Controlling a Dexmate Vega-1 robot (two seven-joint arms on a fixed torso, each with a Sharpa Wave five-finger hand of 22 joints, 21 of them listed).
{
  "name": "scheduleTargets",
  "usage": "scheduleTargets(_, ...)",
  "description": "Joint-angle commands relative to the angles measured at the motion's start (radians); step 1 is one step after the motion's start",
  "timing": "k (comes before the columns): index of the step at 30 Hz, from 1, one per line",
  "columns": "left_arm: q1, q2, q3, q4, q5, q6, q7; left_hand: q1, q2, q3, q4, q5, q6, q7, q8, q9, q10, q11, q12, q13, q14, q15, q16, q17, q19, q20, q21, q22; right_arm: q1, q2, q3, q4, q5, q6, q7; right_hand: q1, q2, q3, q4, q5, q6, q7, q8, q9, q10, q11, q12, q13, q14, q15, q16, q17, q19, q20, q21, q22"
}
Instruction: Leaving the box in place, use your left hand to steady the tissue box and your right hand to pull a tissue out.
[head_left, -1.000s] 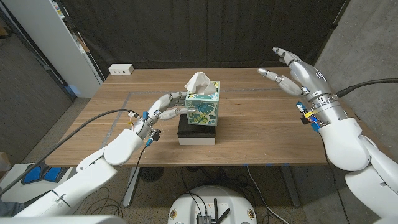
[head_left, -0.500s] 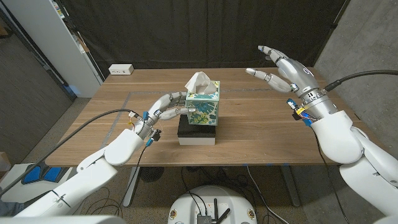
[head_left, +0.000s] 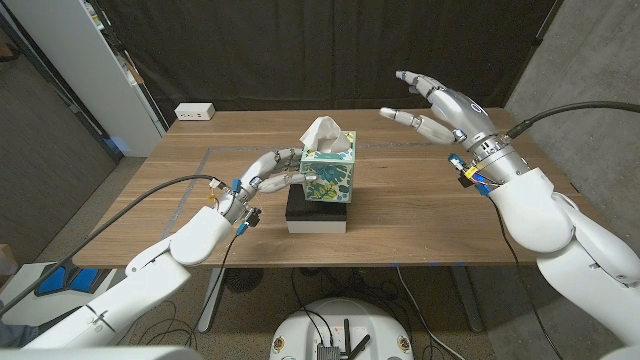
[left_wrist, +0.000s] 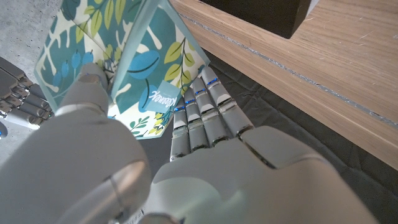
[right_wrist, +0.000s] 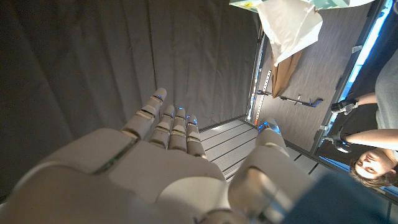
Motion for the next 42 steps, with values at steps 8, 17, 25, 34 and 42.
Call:
scheduleTargets(8,-0.003,0.009,0.003,-0.027,0.012,0.023,0.003,0.06,0.068,0.01,0.002,0.004,0.019,0.011,0.003,0.014,0.008,-0.003,-0.006,0.006,0.004,-0.028,-0.001,0.002,0.009,0.002,-0.001,0.002,0.088,-0.062,-0.081,-0.012,-0.009,-0.026,0.038,0.02,-0.001,0.014,-0.004,0.011,0.028,-0.006,0.011,0.007,0.007,-0.008,0.001,0.003,0.007,-0.001,0.003,0.001,0.008,-0.005,-0.002,0.003)
scheduleTargets(17,-0.016,0.006,0.018,-0.025,0.008,0.035,-0.006,0.058,0.068,0.01,0.003,0.004,0.02,0.012,0.002,0.014,0.01,-0.004,-0.007,0.007,0.004,-0.028,-0.002,0.002,0.009,0.002,-0.001,0.002,0.136,-0.078,-0.131,-0.011,-0.013,-0.04,0.044,0.033,-0.002,0.019,-0.005,0.013,0.043,-0.004,0.014,0.008,0.016,-0.01,0.003,0.003,0.012,-0.001,0.004,-0.001,0.015,-0.001,-0.001,0.003)
scheduleTargets(25,-0.014,0.006,0.022,-0.031,0.014,0.035,0.002,0.056,0.068,0.01,0.003,0.004,0.023,0.011,0.002,0.014,0.012,-0.009,-0.007,0.008,0.006,-0.027,-0.003,0.001,0.009,0.005,-0.001,0.002,0.174,-0.092,-0.171,-0.013,-0.019,-0.07,0.058,0.044,-0.002,0.023,-0.006,0.015,0.05,-0.012,0.014,0.009,0.021,-0.009,0.003,0.003,0.014,0.0,0.004,-0.002,0.019,0.0,-0.001,0.003)
scheduleTargets(34,-0.016,0.002,0.03,-0.031,0.018,0.026,0.004,0.054,0.069,0.011,0.004,0.004,0.024,0.012,0.001,0.014,0.015,-0.007,-0.007,0.009,0.006,-0.026,-0.004,0.001,0.009,0.005,-0.001,0.003,0.205,-0.109,-0.213,-0.029,-0.051,-0.11,0.065,0.06,-0.001,0.03,-0.008,0.018,0.068,-0.016,0.019,0.01,0.025,-0.013,0.003,0.003,0.016,-0.003,0.004,-0.003,0.019,0.001,-0.003,0.003)
scheduleTargets(42,-0.039,-0.006,0.057,-0.02,0.017,0.022,-0.013,0.051,0.07,0.013,0.005,0.004,0.026,0.012,0.001,0.014,0.013,-0.007,-0.009,0.009,0.007,-0.026,-0.005,0.001,0.009,0.005,-0.001,0.003,0.22,-0.121,-0.244,-0.034,-0.065,-0.151,0.08,0.094,-0.001,0.043,-0.013,0.027,0.113,-0.029,0.031,0.01,0.054,-0.021,0.009,0.002,0.038,-0.013,0.009,-0.007,0.038,-0.004,0.001,0.002)
